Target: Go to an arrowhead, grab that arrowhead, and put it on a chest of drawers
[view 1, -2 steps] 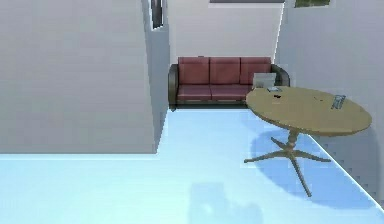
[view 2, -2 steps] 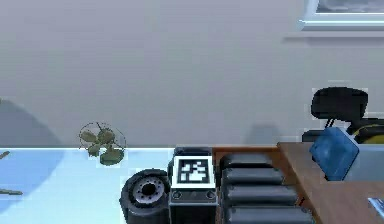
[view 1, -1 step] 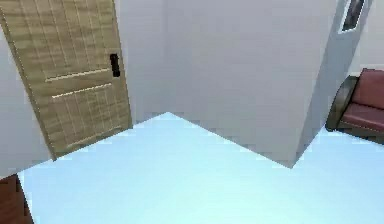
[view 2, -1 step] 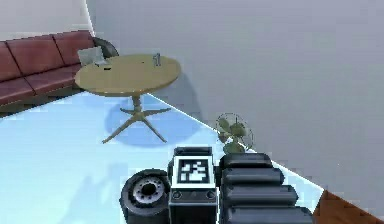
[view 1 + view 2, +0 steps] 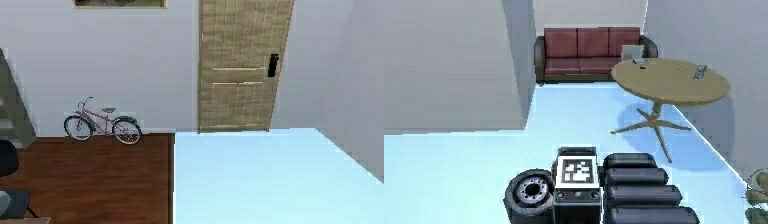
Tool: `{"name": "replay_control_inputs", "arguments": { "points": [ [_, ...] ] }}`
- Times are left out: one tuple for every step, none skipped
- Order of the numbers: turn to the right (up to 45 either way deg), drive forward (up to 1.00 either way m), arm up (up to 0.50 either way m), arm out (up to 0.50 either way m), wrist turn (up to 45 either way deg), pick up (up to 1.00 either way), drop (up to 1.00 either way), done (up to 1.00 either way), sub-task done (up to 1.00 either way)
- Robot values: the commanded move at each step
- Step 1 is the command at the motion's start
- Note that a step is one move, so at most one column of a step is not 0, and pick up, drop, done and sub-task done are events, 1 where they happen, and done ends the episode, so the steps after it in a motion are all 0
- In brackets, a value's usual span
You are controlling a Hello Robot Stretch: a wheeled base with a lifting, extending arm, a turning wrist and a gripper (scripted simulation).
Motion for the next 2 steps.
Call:
{"name": "replay_control_inputs", "arguments": {
  "points": [
    [0.0,0.75,0.00,0.00,0.0,0.00,0.00,0.00,0.00],
    [-45.0,0.00,0.00,0.00,0.0,0.00,0.00,0.00,0.00]
  ]
}}
